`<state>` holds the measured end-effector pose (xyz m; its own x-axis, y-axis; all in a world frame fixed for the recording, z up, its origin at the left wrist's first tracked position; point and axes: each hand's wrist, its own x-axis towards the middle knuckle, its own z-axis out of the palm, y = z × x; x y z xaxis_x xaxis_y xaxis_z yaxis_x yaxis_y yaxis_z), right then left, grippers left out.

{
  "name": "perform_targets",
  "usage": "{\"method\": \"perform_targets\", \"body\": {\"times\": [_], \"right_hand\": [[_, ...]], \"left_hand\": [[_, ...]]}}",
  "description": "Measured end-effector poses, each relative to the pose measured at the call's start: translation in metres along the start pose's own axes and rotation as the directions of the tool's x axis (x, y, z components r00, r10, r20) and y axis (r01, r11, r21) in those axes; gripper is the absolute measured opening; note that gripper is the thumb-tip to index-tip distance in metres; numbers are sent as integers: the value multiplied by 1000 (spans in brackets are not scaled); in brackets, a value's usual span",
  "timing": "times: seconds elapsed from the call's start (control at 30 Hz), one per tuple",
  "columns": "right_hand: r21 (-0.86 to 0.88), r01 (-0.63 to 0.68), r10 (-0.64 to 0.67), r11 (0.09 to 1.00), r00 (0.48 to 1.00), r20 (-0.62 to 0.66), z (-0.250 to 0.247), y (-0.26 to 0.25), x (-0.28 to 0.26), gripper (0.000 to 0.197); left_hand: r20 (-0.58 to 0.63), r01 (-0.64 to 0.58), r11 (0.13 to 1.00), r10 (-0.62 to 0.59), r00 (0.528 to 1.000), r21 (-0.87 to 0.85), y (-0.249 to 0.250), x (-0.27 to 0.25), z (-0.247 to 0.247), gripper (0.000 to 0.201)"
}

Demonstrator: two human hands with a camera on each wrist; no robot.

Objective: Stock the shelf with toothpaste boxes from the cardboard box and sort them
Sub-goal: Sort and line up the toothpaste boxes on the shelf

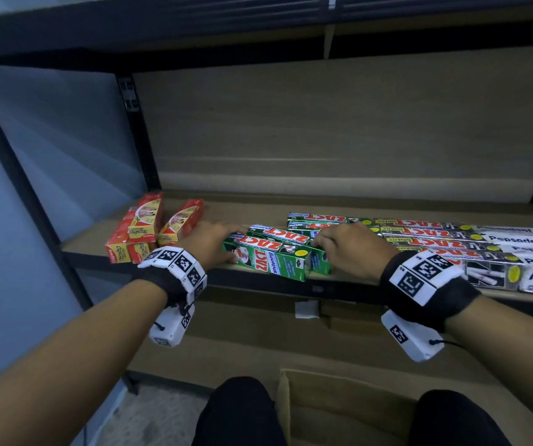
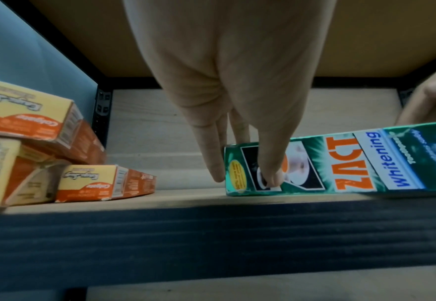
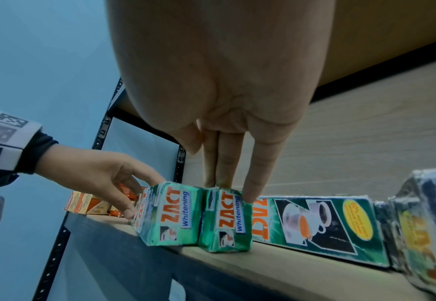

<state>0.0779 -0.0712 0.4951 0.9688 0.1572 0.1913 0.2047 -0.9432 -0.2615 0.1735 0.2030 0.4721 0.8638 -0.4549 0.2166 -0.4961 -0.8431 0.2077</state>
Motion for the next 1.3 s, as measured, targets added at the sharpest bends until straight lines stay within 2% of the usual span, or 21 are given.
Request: {"method": "perform_targets", "body": {"times": [0.17, 0.3, 0.57, 0.73, 1.03, 1.3], "right_hand": [[-8, -42, 42, 999, 998, 35, -5, -5, 1, 48], [-157, -39, 56, 987, 993, 101, -7, -6, 2, 65], [-281, -32, 70, 959, 990, 125, -11, 0, 4, 60], [-276, -64, 104, 959, 986, 131, -18, 9, 0, 54], [-222, -108, 133, 969, 986, 100, -22, 36, -7, 69], [-201, -143, 163, 969, 983, 85, -23, 52, -11, 67]], "left_hand": [[25, -113, 994, 113, 993, -7, 15, 7, 4, 71], [34, -134, 991, 134, 990, 10, 28, 12, 6, 68], [-22, -93, 995, 92, 995, -40, 45, 12, 14, 63], [-30, -76, 991, 73, 997, -110, 54, 13, 19, 64], [-36, -130, 986, 126, 991, -108, 67, 17, 27, 63], [-52, -165, 975, 159, 986, -148, 78, 22, 37, 64]]}}
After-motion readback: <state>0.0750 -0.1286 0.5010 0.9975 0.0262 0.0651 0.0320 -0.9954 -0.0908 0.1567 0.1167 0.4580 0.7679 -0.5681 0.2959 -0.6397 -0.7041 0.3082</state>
